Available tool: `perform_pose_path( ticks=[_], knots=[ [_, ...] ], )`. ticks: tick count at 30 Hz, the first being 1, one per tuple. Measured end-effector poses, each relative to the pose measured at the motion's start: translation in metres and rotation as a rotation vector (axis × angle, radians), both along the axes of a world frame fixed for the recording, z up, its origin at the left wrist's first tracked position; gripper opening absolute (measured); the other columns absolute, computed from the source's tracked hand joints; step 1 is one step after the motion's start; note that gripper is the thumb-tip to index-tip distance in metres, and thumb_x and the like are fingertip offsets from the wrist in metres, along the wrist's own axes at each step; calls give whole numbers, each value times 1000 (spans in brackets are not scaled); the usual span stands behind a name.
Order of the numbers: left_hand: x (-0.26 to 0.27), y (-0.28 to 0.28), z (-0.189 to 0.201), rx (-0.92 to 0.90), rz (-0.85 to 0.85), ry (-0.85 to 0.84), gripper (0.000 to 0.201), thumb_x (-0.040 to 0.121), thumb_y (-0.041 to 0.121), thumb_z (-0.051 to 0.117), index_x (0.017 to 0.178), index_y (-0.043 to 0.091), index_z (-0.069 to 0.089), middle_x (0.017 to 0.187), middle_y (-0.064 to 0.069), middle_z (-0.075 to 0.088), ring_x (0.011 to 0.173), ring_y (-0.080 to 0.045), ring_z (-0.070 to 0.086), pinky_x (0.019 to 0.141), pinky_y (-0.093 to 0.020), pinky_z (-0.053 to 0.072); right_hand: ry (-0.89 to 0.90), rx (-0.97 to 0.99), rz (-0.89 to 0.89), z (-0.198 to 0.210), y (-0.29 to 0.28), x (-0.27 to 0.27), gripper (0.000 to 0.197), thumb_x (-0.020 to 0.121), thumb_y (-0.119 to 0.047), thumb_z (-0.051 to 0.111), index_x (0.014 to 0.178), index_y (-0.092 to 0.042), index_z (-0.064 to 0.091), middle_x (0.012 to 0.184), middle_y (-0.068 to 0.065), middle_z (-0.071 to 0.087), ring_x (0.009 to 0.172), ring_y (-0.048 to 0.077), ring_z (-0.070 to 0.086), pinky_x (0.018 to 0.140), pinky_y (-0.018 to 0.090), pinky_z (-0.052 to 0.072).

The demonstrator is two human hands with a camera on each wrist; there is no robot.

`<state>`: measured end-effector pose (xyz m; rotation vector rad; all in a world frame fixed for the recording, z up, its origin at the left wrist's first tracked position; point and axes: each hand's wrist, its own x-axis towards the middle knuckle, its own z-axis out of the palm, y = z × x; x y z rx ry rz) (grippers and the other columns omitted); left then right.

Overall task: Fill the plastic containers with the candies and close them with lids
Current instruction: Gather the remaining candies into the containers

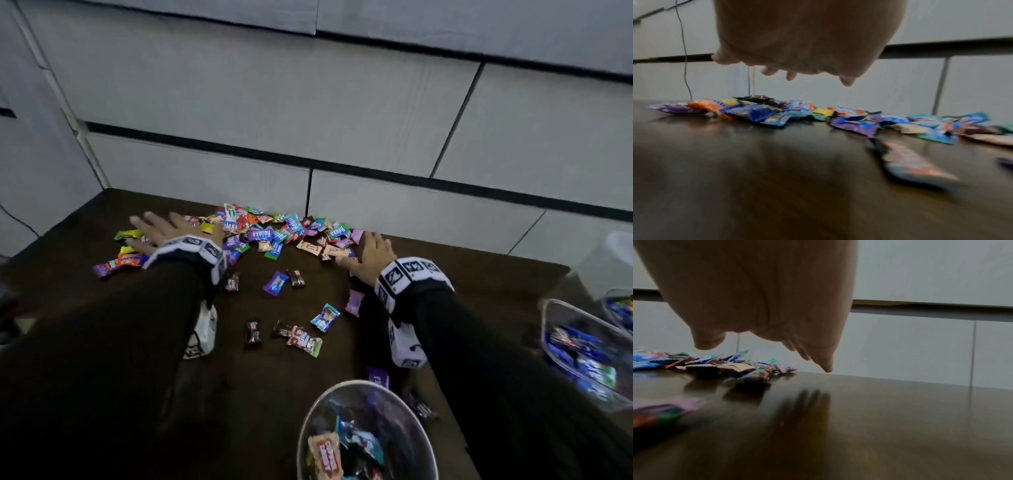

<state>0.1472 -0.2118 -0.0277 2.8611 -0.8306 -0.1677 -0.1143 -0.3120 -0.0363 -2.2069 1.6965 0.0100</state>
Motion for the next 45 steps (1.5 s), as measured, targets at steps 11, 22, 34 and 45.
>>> perform_pose_path(
  ticks=[11, 22, 34, 45],
  knots=[
    [50, -37, -18, 127, -239, 97, 79, 96, 50, 52, 154, 12, 15, 158, -22, 20, 143, -44, 24, 113, -58, 24, 26, 1, 89, -14, -27, 51, 94, 80, -68, 54, 151, -29, 6, 158, 16, 3, 145, 37, 5, 116, 53, 17],
    [-63, -45, -29, -15, -678, 221, 61, 101, 51, 32, 152, 18, 26, 162, -8, 16, 149, -30, 10, 118, -51, 8, -109, 88, 402, 6, 16, 56, 81, 91, -50, 54, 151, -15, 13, 156, 14, 18, 142, 30, 24, 115, 39, 25],
    [-107, 32, -11, -65, -849, 498, 75, 91, 33, 63, 151, 17, 20, 154, -9, 23, 142, -27, 24, 115, -36, 23, -43, 78, 490, 11, 83, -9, 90, 74, -43, 76, 140, -9, 24, 137, 12, 32, 128, 28, 36, 107, 38, 34],
    [-98, 58, -25, 302, -1134, 148, 129, 70, 65, 73, 154, 21, -15, 163, -1, -11, 150, -24, 0, 119, -49, 13, 111, 16, 567, 13, 103, -20, 92, 81, -52, 66, 151, -22, 14, 155, 6, 16, 136, 34, 23, 111, 48, 30]
  ],
)
